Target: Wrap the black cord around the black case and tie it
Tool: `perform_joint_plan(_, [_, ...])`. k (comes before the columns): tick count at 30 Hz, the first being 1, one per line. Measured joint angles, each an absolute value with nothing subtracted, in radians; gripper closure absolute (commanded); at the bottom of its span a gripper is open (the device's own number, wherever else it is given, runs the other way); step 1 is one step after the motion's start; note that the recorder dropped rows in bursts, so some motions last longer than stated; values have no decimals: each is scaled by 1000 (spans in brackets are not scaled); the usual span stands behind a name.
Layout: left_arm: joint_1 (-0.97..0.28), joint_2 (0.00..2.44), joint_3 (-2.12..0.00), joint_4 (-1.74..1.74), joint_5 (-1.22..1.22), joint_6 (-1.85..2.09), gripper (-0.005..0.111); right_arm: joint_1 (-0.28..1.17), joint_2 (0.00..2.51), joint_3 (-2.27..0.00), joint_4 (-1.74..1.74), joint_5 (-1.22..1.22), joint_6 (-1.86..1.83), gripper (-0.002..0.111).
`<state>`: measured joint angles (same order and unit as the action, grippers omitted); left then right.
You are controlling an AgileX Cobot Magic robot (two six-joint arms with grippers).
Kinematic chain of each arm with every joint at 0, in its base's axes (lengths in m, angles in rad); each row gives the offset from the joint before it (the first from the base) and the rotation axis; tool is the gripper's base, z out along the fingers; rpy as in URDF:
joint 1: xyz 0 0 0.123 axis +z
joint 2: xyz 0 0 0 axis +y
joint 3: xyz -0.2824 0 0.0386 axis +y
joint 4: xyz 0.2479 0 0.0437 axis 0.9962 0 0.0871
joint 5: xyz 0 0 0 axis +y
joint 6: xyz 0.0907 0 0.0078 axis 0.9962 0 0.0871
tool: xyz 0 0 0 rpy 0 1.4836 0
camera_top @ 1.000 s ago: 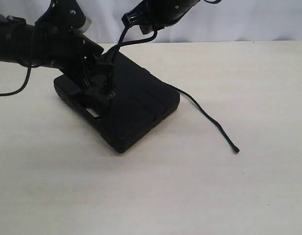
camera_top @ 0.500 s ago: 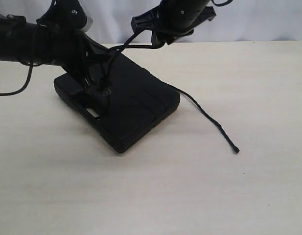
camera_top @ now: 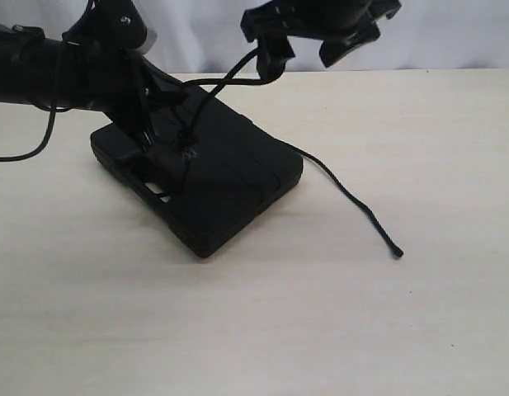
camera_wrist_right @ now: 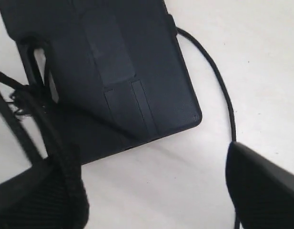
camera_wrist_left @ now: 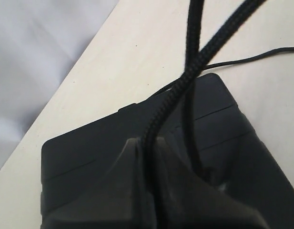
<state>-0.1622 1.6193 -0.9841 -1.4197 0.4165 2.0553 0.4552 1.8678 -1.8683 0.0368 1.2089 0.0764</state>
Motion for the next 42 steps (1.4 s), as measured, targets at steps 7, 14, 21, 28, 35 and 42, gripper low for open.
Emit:
perform_joint_plan(7, [-162,1619,-984,-1420,413,2050,107,455,1786,-1868,252,1217,-268,31])
perform_joint_plan(14, [-162,1619,-984,-1420,413,2050,107,455,1773,-1785,61,1217,-587,41])
perform_joint_plan(21, [-162,1620,-984,-1420,389,2061,107,518,1654,-1657,-103,1217,-558,41])
perform_joint_plan(28, [-162,1620,-984,-1420,382,2061,107,736,1558,-1477,-469,1090,-428,41])
perform_joint_plan(35, [-162,1620,-984,-1420,382,2061,107,876,1555,-1212,-891,729,-285,41])
perform_joint_plan(42, [-162,1620,-984,-1420,382,2061,107,838,1608,-1100,-1283,421,-158,41])
